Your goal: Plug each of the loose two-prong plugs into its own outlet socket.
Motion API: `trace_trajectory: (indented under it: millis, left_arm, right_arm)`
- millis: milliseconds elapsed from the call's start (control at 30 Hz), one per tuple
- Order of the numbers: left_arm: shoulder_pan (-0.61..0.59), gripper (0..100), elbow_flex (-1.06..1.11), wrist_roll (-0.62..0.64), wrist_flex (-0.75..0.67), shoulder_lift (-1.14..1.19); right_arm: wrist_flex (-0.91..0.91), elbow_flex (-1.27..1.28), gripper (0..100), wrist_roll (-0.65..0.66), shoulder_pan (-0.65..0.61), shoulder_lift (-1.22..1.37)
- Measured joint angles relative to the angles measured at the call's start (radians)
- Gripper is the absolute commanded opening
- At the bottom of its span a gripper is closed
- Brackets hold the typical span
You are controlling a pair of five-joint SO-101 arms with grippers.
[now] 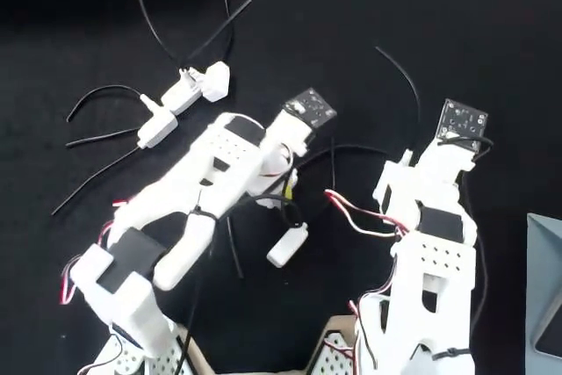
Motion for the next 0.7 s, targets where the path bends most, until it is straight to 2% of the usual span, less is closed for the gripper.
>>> trace_trajectory:
  millis: [167, 333, 533, 700]
  left_arm:
    - [-0.008, 22, 0.000, 0.000, -0.043, 0.072]
    - [-0.009, 3, 0.000, 0.002, -0.037, 0.080]
    - [0.012, 3, 0.000, 0.003, 0.052, -0.017]
    - [-0.026, 3, 0.005, 0.003, 0.176, -0.178]
  right_arm:
    - [0.000, 0.012, 1.1, 0.000, 0.000, 0.000]
    - [0.000, 0.012, 1.1, 0.000, 0.000, 0.000]
    - [0.000, 0.012, 1.1, 0.000, 0.000, 0.000]
    - [0.000, 0.012, 1.1, 0.000, 0.000, 0.000]
